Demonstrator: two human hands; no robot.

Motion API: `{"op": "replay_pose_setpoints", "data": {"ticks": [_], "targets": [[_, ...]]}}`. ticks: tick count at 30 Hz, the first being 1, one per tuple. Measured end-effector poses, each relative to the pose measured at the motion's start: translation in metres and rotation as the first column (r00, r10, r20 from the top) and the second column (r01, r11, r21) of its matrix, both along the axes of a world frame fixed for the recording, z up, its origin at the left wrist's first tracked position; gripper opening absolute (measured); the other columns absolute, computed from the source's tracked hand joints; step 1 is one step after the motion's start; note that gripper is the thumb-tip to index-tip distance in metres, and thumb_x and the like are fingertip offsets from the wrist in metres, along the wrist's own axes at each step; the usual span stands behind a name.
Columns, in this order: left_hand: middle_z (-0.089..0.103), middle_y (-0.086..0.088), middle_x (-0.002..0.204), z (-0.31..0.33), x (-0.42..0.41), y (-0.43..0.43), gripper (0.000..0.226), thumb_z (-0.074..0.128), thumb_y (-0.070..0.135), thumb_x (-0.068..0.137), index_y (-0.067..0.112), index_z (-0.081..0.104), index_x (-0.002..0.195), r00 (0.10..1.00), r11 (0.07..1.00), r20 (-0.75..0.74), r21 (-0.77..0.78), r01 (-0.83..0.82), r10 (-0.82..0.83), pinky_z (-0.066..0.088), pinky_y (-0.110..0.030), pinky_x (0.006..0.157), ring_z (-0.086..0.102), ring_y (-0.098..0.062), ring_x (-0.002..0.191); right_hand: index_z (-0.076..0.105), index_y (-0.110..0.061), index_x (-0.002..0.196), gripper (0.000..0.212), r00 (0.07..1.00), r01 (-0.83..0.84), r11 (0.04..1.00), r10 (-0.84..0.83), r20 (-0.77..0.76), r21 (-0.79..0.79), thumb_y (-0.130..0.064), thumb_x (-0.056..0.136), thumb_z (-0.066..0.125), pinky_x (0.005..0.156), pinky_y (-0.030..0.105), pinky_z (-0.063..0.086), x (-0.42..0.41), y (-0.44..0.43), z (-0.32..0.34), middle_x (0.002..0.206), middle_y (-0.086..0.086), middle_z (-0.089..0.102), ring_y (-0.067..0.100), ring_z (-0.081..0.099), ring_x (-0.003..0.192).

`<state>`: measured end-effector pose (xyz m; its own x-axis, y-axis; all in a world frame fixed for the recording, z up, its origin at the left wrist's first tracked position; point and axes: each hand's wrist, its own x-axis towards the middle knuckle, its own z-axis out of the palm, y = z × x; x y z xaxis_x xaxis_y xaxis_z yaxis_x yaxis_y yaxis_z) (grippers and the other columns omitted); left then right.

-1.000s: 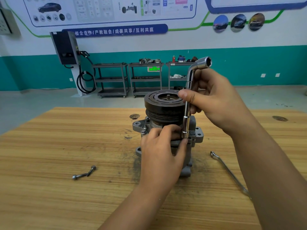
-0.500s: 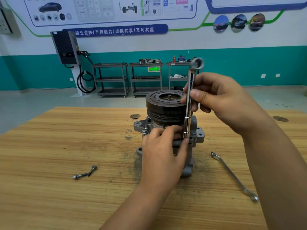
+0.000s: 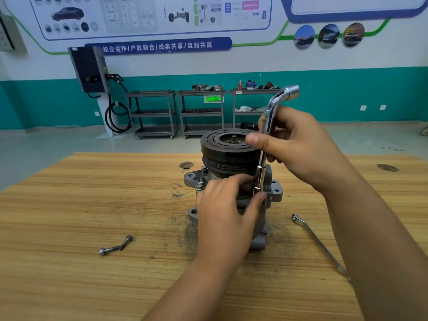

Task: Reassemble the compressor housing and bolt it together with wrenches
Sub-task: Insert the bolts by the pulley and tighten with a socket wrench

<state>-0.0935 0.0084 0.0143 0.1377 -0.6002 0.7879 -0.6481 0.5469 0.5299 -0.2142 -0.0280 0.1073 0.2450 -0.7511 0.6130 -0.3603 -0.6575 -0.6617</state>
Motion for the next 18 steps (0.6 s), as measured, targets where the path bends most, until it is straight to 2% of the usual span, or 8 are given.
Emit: {"op": "replay_pose_setpoints", "data": {"ticks": [3,5,7,9,11,14,16,18], "targets": [[0.053,0.024,0.082,0.001,0.0,0.001,0.021,0.067,0.031,0.077,0.022,0.067,0.096,1.0,1.0,0.006,0.006,-0.016,0.016,0.049,-0.039,0.074,0.051,-0.003,0.084,0.058,-0.024,0.083,0.01,0.997,-0.081,0.995,0.08,0.023,0.062,-0.022,0.092,0.055,0.053,0.016,0.042,-0.002,0.002,0.003,0.072,-0.007,0.062,0.004,0.052,0.056],[0.05,0.028,0.082,0.001,0.0,0.001,0.02,0.064,0.03,0.079,0.024,0.065,0.098,1.0,0.999,-0.008,0.041,0.01,-0.01,0.047,-0.038,0.079,0.055,-0.005,0.087,0.061,-0.021,0.09,0.019,0.984,-0.177,0.979,0.174,0.037,0.1,-0.013,0.097,0.045,0.053,0.017,0.042,-0.006,0.004,0.005,0.076,-0.005,0.069,0.007,0.053,0.057],[0.056,0.026,0.088,-0.001,0.001,0.001,0.021,0.06,0.028,0.081,0.025,0.062,0.102,0.998,0.996,-0.025,0.078,0.052,-0.05,0.04,-0.029,0.087,0.057,-0.008,0.093,0.061,-0.017,0.092,0.022,0.971,-0.236,0.966,0.232,0.052,0.109,-0.006,0.097,0.043,0.052,0.015,0.041,-0.009,0.005,0.007,0.078,-0.003,0.072,0.007,0.054,0.056],[0.062,0.022,0.092,-0.002,0.003,0.001,0.02,0.054,0.03,0.084,0.027,0.06,0.103,0.999,0.995,0.001,0.088,0.05,-0.051,0.031,-0.016,0.087,0.054,-0.006,0.095,0.06,-0.013,0.088,0.019,0.966,-0.253,0.963,0.245,0.086,0.095,-0.003,0.095,0.046,0.05,0.011,0.04,-0.009,0.005,0.007,0.074,-0.001,0.072,0.006,0.055,0.054],[0.061,0.021,0.093,-0.001,0.004,0.001,0.025,0.046,0.041,0.086,0.03,0.06,0.103,0.998,0.992,0.033,0.112,0.053,-0.057,0.028,-0.013,0.085,0.05,-0.002,0.094,0.058,-0.009,0.085,0.012,0.966,-0.239,0.967,0.229,0.119,0.082,-0.003,0.092,0.051,0.048,0.009,0.039,-0.006,0.004,0.006,0.071,0.001,0.07,0.004,0.054,0.051],[0.046,0.03,0.085,0.001,0.002,0.0,0.035,0.047,0.054,0.08,0.03,0.062,0.102,0.997,0.995,0.074,0.099,0.02,-0.028,0.03,-0.015,0.083,0.042,0.001,0.088,0.055,-0.007,0.083,0.005,0.972,-0.193,0.979,0.182,0.15,0.061,-0.006,0.087,0.059,0.046,0.011,0.041,-0.001,0.001,0.003,0.072,0.008,0.065,0.003,0.055,0.049],[0.04,0.035,0.081,0.003,0.0,0.0,0.033,0.058,0.05,0.077,0.029,0.065,0.101,0.997,0.997,0.073,0.074,0.004,-0.009,0.031,-0.016,0.082,0.04,0.001,0.085,0.055,-0.012,0.079,0.01,0.979,-0.148,0.988,0.14,0.148,0.045,-0.012,0.083,0.065,0.049,0.019,0.046,0.002,-0.002,0.0,0.067,0.003,0.063,0.01,0.055,0.05],[0.047,0.033,0.081,0.004,-0.001,-0.001,0.028,0.064,0.041,0.076,0.026,0.067,0.099,0.999,0.999,0.042,0.046,0.012,-0.014,0.039,-0.024,0.081,0.045,-0.002,0.086,0.055,-0.017,0.078,0.013,0.986,-0.104,0.994,0.099,0.134,0.026,-0.017,0.082,0.068,0.049,0.022,0.048,0.004,-0.003,-0.001,0.064,-0.002,0.06,0.012,0.055,0.049]]}}
